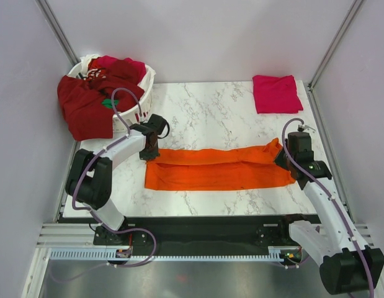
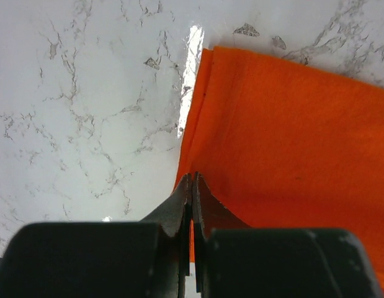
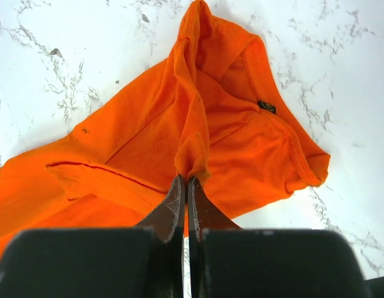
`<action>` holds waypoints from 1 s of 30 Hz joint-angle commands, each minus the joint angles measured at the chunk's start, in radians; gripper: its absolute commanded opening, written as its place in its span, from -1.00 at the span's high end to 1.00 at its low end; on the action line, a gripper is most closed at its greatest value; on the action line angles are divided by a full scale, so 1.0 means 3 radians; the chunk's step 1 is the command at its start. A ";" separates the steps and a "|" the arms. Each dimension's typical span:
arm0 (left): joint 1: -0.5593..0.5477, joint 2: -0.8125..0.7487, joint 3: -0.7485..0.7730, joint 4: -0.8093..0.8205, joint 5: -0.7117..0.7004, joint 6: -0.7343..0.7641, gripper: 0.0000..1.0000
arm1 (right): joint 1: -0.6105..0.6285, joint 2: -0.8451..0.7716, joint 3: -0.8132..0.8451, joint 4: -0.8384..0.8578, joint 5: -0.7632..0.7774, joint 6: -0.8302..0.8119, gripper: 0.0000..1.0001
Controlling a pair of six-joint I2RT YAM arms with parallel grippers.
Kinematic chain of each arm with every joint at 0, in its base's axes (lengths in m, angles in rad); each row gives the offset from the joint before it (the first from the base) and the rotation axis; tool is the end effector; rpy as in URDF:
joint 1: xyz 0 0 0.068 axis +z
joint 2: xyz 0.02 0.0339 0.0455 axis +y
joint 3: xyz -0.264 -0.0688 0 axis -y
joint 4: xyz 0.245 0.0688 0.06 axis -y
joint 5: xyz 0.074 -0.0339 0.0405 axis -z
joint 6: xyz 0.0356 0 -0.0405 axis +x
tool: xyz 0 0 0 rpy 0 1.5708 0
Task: Fold and stack the t-shirts
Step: Fold the tshirt
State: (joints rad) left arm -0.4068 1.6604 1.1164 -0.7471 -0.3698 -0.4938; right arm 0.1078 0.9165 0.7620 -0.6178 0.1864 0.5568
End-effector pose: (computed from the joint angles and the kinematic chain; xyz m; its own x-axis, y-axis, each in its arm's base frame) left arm 0.2934 -0.1124 0.1979 -0.9087 -0.0897 -0.4077 -0.1742 0.9690 0.1750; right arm 0.1883 0.0137 0.2685 -0.5751 0.4601 -0.6764 0.3889 0.8812 0.2688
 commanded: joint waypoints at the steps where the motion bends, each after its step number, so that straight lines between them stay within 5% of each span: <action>1: -0.0045 -0.0099 -0.0060 0.0056 -0.0158 -0.0174 0.93 | 0.0009 -0.0176 -0.0106 -0.0154 0.0197 0.0270 1.00; 3: -0.0055 -0.0130 -0.0106 0.0051 -0.0138 -0.0179 0.76 | 0.0009 -0.0248 -0.0177 -0.0221 0.0233 0.0378 0.98; 5: -0.0065 -0.0241 -0.0147 0.0046 -0.0071 -0.0184 0.43 | 0.0009 -0.0278 -0.0249 -0.0287 0.0263 0.0567 0.65; 6: -0.0065 -0.0303 -0.0198 0.0046 -0.0051 -0.0190 -0.04 | 0.0014 -0.0299 -0.0310 -0.0303 0.0284 0.0613 0.24; 9: -0.0065 -0.0569 -0.0249 0.0041 0.0011 -0.0185 -0.48 | 0.0014 -0.0381 -0.0357 -0.0303 0.0391 0.0767 -0.95; 16: -0.0065 -0.0488 0.0083 -0.0030 -0.0101 0.0000 -0.51 | 0.0009 -0.0126 -0.0101 -0.0007 0.0162 0.0711 -0.96; 30: -0.0050 0.0703 0.0569 0.0000 -0.0240 -0.0052 -0.42 | 0.0009 0.1388 0.0129 0.0755 0.0140 0.0496 -0.62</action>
State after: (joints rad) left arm -0.4229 1.8458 1.2392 -0.7540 -0.4026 -0.5167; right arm 0.1078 1.2755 0.7547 -0.4683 0.1875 0.7235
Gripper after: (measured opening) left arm 0.712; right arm 0.814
